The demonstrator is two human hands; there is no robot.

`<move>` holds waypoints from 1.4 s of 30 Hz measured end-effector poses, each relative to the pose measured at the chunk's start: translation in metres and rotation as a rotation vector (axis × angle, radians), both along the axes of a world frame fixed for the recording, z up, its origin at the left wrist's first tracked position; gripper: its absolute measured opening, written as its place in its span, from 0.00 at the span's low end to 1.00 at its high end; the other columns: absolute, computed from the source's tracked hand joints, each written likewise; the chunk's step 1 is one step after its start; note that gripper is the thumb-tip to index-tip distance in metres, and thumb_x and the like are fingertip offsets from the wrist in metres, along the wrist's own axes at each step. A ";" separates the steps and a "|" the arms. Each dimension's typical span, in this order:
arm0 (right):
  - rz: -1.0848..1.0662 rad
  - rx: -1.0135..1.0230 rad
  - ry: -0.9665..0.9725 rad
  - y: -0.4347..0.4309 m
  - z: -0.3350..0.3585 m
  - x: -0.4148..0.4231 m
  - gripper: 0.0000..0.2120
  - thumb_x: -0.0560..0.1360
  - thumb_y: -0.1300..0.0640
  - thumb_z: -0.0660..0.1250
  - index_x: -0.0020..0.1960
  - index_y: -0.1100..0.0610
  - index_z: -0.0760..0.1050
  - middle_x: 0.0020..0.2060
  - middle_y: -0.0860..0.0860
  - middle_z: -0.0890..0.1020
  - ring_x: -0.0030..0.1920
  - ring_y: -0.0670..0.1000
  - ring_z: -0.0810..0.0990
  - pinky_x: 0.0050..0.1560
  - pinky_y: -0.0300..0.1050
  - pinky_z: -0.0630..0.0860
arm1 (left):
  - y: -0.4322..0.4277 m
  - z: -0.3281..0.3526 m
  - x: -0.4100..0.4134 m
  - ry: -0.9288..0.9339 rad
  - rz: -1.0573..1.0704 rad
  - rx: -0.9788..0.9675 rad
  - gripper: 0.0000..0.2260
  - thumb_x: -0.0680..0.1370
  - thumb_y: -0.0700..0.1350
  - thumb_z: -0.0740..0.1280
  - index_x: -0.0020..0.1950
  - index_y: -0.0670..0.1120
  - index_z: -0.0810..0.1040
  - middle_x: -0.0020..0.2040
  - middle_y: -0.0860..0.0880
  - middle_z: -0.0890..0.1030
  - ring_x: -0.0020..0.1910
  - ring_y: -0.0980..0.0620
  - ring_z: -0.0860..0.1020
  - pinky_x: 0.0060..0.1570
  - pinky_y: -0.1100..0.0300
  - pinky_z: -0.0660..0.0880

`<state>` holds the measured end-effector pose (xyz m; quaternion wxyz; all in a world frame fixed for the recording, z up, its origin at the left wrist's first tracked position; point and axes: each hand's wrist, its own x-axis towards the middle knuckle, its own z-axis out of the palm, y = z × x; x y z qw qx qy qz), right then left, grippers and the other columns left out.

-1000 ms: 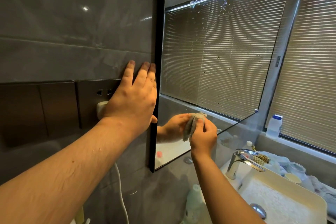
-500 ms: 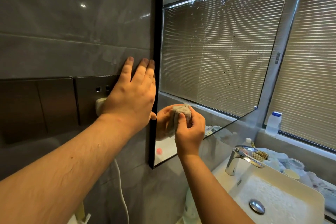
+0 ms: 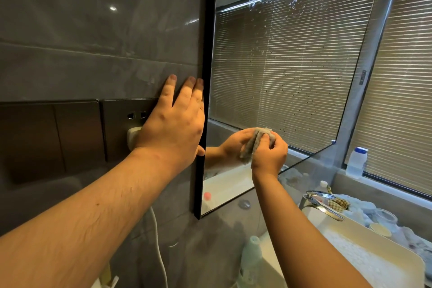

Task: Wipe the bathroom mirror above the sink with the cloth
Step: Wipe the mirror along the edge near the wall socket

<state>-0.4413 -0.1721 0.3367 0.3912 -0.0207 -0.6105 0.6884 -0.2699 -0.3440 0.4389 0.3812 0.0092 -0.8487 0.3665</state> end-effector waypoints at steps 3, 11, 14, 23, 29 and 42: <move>0.026 0.020 0.054 -0.008 -0.001 0.010 0.15 0.79 0.51 0.64 0.60 0.59 0.79 0.58 0.52 0.77 0.55 0.46 0.77 0.59 0.46 0.76 | 0.000 0.000 0.000 0.004 -0.007 0.007 0.48 0.73 0.71 0.57 0.77 0.35 0.51 0.78 0.36 0.50 0.77 0.36 0.49 0.72 0.35 0.41; 0.062 0.227 0.282 -0.036 -0.004 0.045 0.17 0.78 0.48 0.64 0.61 0.58 0.78 0.57 0.51 0.77 0.60 0.51 0.76 0.63 0.52 0.74 | 0.001 0.000 0.001 -0.001 -0.008 0.007 0.47 0.73 0.71 0.56 0.76 0.35 0.51 0.78 0.36 0.49 0.77 0.36 0.48 0.72 0.34 0.43; 0.069 0.287 0.339 -0.043 -0.006 0.052 0.17 0.78 0.48 0.64 0.60 0.57 0.78 0.57 0.52 0.77 0.60 0.53 0.76 0.62 0.57 0.74 | 0.001 0.000 0.002 -0.001 0.001 0.000 0.46 0.74 0.71 0.55 0.77 0.36 0.51 0.78 0.35 0.48 0.77 0.36 0.48 0.72 0.34 0.42; -0.005 0.125 0.304 -0.032 0.020 0.029 0.16 0.77 0.51 0.67 0.59 0.60 0.79 0.54 0.49 0.77 0.57 0.50 0.78 0.61 0.44 0.75 | 0.001 0.000 0.002 -0.005 -0.001 0.005 0.47 0.74 0.71 0.55 0.77 0.35 0.49 0.78 0.36 0.48 0.77 0.36 0.47 0.72 0.35 0.42; -0.063 -0.020 0.114 -0.010 0.031 -0.001 0.18 0.76 0.45 0.65 0.56 0.57 0.81 0.54 0.52 0.80 0.55 0.51 0.79 0.59 0.55 0.78 | 0.000 0.000 0.002 -0.007 -0.008 0.002 0.48 0.74 0.71 0.55 0.76 0.35 0.47 0.78 0.35 0.46 0.77 0.36 0.47 0.72 0.34 0.42; 0.058 0.105 0.327 -0.037 0.024 0.038 0.09 0.76 0.52 0.68 0.53 0.54 0.78 0.49 0.44 0.77 0.52 0.41 0.77 0.54 0.36 0.74 | 0.002 0.001 0.003 0.001 -0.021 0.021 0.48 0.73 0.71 0.58 0.76 0.34 0.51 0.78 0.36 0.50 0.77 0.37 0.50 0.72 0.35 0.43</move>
